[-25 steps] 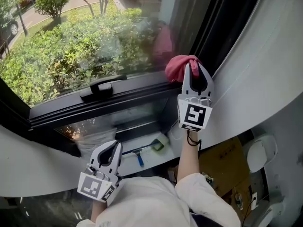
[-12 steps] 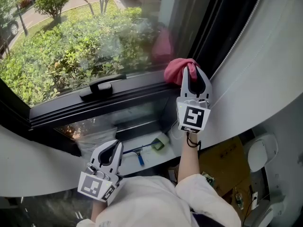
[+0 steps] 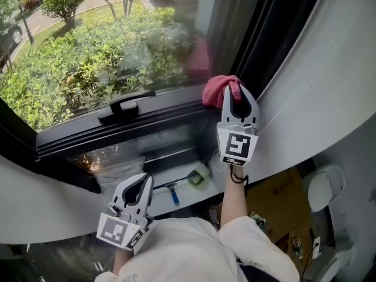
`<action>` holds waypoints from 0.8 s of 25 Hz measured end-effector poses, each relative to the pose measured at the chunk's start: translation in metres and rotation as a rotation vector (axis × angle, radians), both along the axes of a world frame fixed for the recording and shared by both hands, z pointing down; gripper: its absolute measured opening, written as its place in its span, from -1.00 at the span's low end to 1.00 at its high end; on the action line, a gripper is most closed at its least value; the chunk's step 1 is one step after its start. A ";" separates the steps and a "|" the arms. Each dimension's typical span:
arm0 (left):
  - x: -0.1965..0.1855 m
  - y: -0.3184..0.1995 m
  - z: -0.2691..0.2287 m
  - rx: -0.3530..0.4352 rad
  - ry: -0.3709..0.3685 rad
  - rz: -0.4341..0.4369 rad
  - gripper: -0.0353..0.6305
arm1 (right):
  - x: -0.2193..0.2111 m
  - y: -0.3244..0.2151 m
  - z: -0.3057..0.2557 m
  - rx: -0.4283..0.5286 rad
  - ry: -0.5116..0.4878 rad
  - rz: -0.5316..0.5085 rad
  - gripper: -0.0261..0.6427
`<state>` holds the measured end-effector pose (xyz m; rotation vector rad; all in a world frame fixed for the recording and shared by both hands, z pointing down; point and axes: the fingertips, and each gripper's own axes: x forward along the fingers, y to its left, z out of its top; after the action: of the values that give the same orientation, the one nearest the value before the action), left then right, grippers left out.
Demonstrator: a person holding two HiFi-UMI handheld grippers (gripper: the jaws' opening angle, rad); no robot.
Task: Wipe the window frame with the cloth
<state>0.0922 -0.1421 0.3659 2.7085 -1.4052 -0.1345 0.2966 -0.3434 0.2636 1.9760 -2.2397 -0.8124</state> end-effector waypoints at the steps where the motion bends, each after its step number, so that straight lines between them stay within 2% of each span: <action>1: 0.000 0.000 0.000 0.000 0.000 0.000 -0.86 | 0.000 0.000 0.002 -0.005 0.001 0.001 -0.65; 20: 0.000 0.005 -0.002 0.003 0.001 0.000 -0.86 | 0.001 -0.001 0.033 -0.069 -0.013 0.000 -0.65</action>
<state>0.0917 -0.1373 0.3644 2.7105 -1.4064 -0.1389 0.2973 -0.3439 0.2965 1.9559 -2.2427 -0.7141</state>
